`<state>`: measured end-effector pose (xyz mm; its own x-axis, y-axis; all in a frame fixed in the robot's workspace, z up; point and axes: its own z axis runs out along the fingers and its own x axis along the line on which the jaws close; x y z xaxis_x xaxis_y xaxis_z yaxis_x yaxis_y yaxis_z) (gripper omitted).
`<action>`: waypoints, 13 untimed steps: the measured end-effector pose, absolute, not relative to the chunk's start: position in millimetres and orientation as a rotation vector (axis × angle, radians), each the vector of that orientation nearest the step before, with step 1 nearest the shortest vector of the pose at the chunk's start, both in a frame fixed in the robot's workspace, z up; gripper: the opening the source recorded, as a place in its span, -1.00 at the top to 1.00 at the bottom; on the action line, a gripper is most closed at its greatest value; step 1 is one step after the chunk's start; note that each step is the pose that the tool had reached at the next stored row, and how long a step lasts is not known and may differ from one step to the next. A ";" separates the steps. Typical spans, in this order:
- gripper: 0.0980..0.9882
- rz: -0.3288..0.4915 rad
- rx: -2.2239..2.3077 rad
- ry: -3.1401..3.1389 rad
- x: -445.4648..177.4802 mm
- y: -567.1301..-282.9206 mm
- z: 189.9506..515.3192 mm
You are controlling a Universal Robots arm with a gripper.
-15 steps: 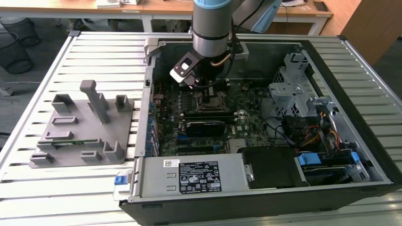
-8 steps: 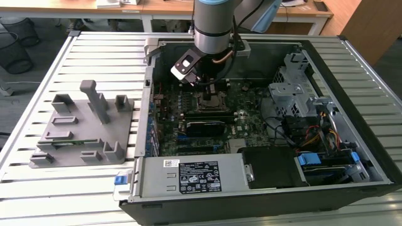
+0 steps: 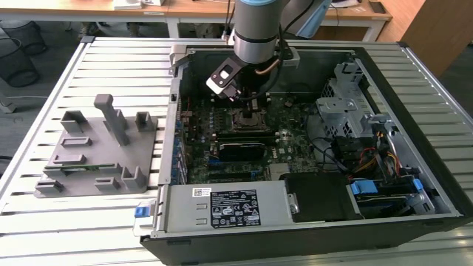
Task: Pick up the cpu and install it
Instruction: 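Close the cpu cover, then install the first cpu locking lever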
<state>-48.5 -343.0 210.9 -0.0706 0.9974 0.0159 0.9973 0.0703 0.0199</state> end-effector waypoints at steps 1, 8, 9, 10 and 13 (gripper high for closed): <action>0.98 0.040 2.140 2.297 -47.2 -343.1 210.9; 0.98 0.039 2.141 2.297 -45.3 -343.1 210.9; 0.98 0.039 2.141 2.297 -45.2 -343.1 211.0; 0.98 0.039 2.141 2.297 -45.2 -343.1 211.6; 0.98 0.040 2.141 2.297 -45.2 -343.1 213.6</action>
